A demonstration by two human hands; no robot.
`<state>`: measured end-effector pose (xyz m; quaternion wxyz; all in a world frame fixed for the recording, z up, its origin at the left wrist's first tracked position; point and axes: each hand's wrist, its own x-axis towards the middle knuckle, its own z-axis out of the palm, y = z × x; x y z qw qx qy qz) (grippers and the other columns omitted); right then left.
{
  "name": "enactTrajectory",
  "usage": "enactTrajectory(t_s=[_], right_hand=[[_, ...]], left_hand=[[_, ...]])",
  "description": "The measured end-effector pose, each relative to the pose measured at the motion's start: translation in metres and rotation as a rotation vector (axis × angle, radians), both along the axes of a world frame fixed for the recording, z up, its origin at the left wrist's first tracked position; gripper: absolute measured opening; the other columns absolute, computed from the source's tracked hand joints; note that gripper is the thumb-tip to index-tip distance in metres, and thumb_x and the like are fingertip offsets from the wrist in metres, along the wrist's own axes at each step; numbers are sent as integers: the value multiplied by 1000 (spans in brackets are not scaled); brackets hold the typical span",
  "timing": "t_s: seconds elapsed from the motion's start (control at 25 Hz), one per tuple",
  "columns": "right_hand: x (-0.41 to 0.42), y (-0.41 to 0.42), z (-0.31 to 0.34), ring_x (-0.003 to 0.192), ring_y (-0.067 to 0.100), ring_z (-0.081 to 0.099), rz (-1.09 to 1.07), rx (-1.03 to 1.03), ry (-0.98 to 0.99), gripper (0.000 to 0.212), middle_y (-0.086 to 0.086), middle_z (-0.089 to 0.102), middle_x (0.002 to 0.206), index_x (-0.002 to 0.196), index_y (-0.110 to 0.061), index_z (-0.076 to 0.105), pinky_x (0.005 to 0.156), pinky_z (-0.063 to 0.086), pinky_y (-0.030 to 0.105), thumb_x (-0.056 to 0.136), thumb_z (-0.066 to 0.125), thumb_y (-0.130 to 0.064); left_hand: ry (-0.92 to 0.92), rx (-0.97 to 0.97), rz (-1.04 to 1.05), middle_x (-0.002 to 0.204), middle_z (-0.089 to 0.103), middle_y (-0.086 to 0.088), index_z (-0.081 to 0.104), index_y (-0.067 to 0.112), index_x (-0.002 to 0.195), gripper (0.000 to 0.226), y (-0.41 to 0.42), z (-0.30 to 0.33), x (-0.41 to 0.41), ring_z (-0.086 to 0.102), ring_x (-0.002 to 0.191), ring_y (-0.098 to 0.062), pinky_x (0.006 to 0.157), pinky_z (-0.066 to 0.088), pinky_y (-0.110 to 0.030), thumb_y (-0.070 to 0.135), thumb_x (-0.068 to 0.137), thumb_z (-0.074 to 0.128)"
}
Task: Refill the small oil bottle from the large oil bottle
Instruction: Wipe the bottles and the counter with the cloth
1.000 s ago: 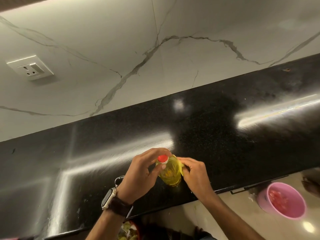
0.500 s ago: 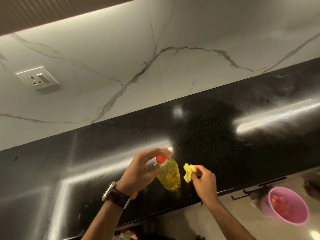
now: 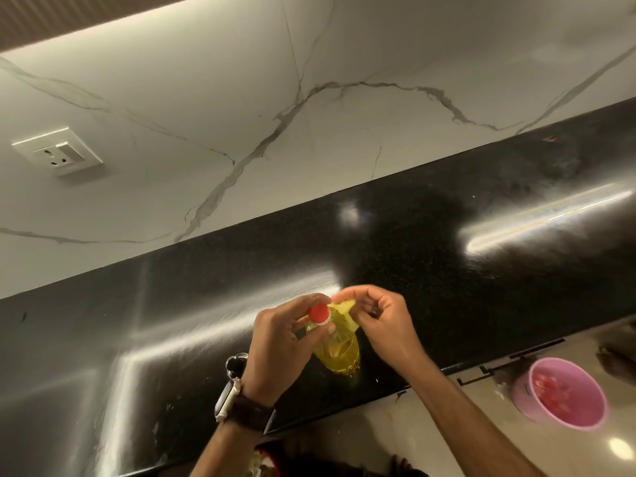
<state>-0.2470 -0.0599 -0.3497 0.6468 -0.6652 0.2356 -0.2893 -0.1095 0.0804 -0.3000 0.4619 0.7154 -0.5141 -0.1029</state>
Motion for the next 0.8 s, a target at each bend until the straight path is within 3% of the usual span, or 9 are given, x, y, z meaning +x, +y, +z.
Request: enactTrajectory(t_s=[0.12,0.28,0.36,0.44,0.56,0.72,0.8], right_hand=[[6,-16,13,102,7,73,143,-130,80,30,-12,78,103,106,-30,78,89,58,23,91,67,-6],[14,-43,8,83,5,73,223,-203,400,16,-7,77,86,99,-19,80,85,63,38,88,78,-8],[17,-51,14,83,11,75,269,-123,300,17,-1,79,87,95,-20,80,81,64,36,84,82,-9],[22,-51,21,83,10,76,315,-99,174,16,-5,80,89,93,-29,79,73,62,25,79,83,-21],[30,-49,5,79,0,71,269,-313,320,15,-16,75,81,90,-35,77,72,61,22,83,80,-21],[25,-35,-51,80,-1,68,199,-395,586,16,-13,74,85,94,-27,78,81,62,29,90,75,-12],[14,-23,-81,80,3,69,132,-468,685,16,-10,74,87,96,-28,77,78,61,29,94,69,-13]], left_hand=[[-17,21,-32,107,75,23,72,33,115,48,2,2,4,74,96,-4,78,64,-26,16,75,93],[-38,12,-43,111,74,24,71,35,117,49,3,4,3,74,99,-3,81,62,-22,17,77,91],[-42,8,-34,111,74,24,70,35,118,49,3,5,2,74,99,-2,81,61,-21,17,77,91],[-58,11,-16,110,74,23,70,34,119,49,3,5,2,73,100,-2,81,62,-22,18,77,91],[-56,15,-18,111,74,22,70,35,119,48,3,3,0,73,101,-3,81,62,-22,20,78,89],[-52,23,-14,114,72,23,69,37,120,49,3,6,-1,72,102,-3,81,61,-21,21,78,88],[-48,35,-4,112,73,22,69,36,120,49,2,6,-1,72,103,-3,82,62,-23,19,78,88]])
